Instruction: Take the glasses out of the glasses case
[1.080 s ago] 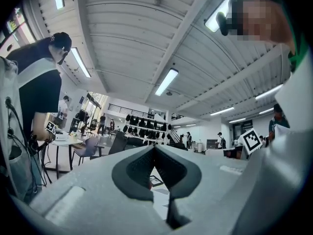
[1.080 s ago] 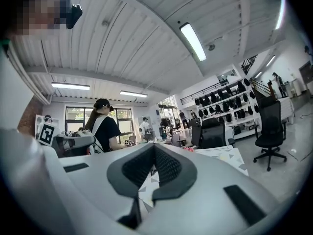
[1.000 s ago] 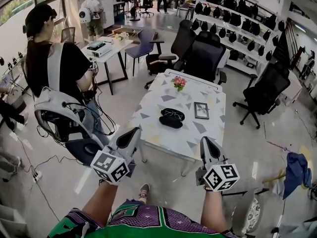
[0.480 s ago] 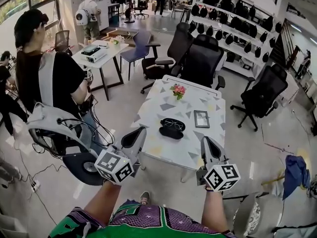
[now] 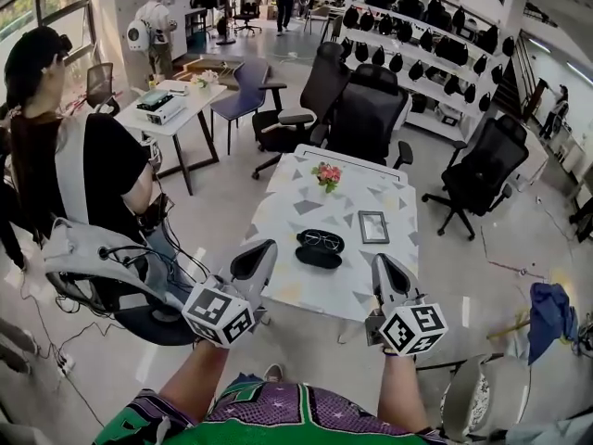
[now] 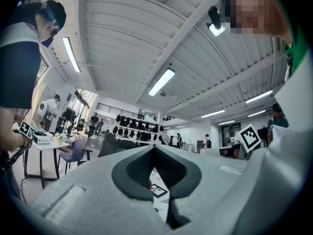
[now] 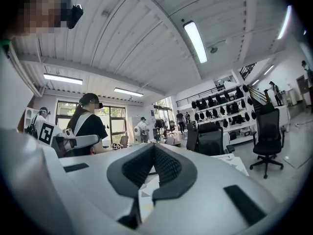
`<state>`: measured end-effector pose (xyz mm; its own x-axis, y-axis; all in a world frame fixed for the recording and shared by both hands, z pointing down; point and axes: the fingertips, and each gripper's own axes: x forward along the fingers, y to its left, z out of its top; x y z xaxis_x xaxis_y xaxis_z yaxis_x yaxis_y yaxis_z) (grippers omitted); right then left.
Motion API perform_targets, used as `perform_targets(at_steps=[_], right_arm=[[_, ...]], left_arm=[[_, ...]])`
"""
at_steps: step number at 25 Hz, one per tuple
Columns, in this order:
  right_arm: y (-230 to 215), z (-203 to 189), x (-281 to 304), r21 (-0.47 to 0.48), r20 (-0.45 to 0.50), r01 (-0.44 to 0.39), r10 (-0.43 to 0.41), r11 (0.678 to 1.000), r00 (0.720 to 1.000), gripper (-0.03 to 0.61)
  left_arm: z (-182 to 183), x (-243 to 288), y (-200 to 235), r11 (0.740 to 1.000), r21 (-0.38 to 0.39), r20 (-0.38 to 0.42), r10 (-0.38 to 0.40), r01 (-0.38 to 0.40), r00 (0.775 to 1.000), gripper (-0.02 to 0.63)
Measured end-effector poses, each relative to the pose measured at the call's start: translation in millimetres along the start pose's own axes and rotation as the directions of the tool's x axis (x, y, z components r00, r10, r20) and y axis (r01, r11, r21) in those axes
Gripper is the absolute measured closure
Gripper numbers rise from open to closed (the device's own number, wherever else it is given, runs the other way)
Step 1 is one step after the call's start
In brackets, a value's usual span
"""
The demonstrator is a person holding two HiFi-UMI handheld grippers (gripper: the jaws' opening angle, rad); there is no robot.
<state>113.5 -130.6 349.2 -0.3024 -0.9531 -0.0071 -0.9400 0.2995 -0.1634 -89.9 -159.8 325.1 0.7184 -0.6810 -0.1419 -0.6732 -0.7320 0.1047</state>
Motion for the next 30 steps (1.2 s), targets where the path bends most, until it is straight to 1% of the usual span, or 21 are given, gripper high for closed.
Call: perform_targets(at_steps=[6, 12, 20, 23, 27, 30], right_arm=[[3, 1, 20, -0.007, 0.000, 0.022, -0.022, 1.000, 1.000, 0.577], [8, -2, 35, -0.023, -0.014, 0.030, -0.030, 0.999, 0.999, 0.577], [-12, -7, 48, -0.031, -0.029, 0.027, -0.028, 0.999, 0.999, 0.577], [-27, -4, 63, -0.043, -0.017, 0.011, -0.012, 0.999, 1.000, 0.577], [-41, -1, 89, -0.075, -0.018, -0.033, 0.032, 0.997, 0.999, 0.577], [-54, 3, 104, -0.098, -0.021, -0.059, 0.057, 0.993, 0.998, 0.570]], left_arm=[[-5, 11, 16, 1.000, 0.005, -0.015, -0.028, 0.028, 1.000, 0.598], [-11, 16, 36, 0.999, -0.033, -0.014, -0.036, 0.036, 0.999, 0.598], [-19, 45, 44, 0.998, -0.047, -0.014, -0.040, 0.039, 0.999, 0.597], [-21, 62, 45, 0.998, -0.045, -0.010, -0.036, 0.036, 0.999, 0.597], [-21, 81, 52, 1.000, -0.027, -0.014, -0.001, 0.001, 1.000, 0.598], [-20, 98, 53, 1.000, -0.019, -0.007, 0.010, -0.011, 1.000, 0.598]])
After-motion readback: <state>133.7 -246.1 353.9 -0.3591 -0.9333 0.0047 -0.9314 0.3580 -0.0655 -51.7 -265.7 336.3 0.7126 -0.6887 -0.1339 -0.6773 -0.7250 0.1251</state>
